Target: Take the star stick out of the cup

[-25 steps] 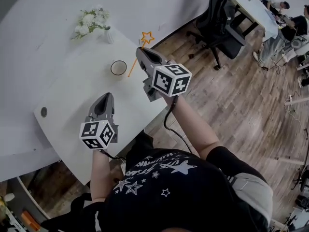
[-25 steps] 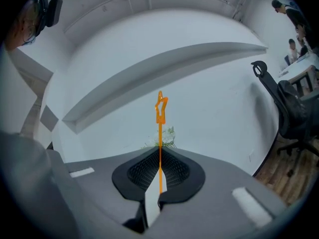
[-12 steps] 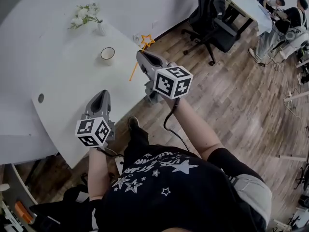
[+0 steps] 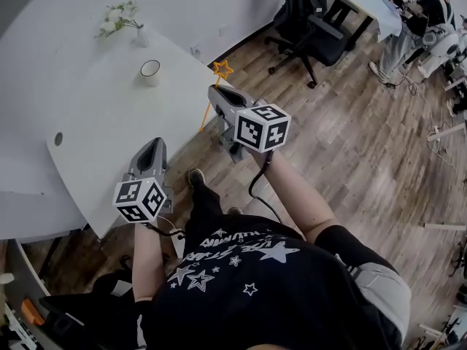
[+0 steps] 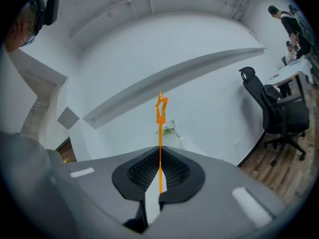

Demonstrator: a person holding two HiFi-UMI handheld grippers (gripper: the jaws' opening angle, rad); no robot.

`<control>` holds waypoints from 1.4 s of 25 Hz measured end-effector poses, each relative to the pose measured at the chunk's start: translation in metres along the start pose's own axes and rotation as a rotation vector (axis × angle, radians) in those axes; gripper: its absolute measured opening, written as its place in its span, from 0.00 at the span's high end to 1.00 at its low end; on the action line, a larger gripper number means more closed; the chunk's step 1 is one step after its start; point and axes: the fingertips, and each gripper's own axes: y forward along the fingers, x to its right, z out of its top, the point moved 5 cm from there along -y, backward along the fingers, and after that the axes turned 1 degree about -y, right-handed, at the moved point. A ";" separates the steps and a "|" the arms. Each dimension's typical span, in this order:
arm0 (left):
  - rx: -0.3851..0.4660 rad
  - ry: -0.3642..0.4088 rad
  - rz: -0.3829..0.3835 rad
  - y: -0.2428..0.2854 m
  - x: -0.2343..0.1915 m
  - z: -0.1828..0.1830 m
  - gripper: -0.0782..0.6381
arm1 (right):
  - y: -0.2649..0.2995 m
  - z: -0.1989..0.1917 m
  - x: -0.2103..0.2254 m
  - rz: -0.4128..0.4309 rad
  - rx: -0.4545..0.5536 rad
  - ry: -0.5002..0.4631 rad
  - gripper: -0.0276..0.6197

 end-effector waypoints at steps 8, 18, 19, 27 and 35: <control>0.006 0.002 0.001 -0.024 0.024 -0.016 0.89 | -0.040 -0.019 -0.006 0.011 -0.013 0.010 0.92; -0.007 -0.021 0.024 -0.037 0.028 -0.024 0.89 | -0.051 -0.034 -0.010 0.013 -0.065 0.025 0.92; -0.011 -0.023 0.027 -0.038 0.027 -0.025 0.89 | -0.051 -0.036 -0.010 0.014 -0.069 0.029 0.92; -0.022 -0.047 0.038 -0.045 0.026 -0.038 0.89 | -0.056 -0.055 -0.013 0.019 -0.107 0.041 0.92; -0.023 -0.053 0.048 -0.041 0.026 -0.025 0.89 | -0.052 -0.042 -0.013 0.030 -0.115 0.046 0.92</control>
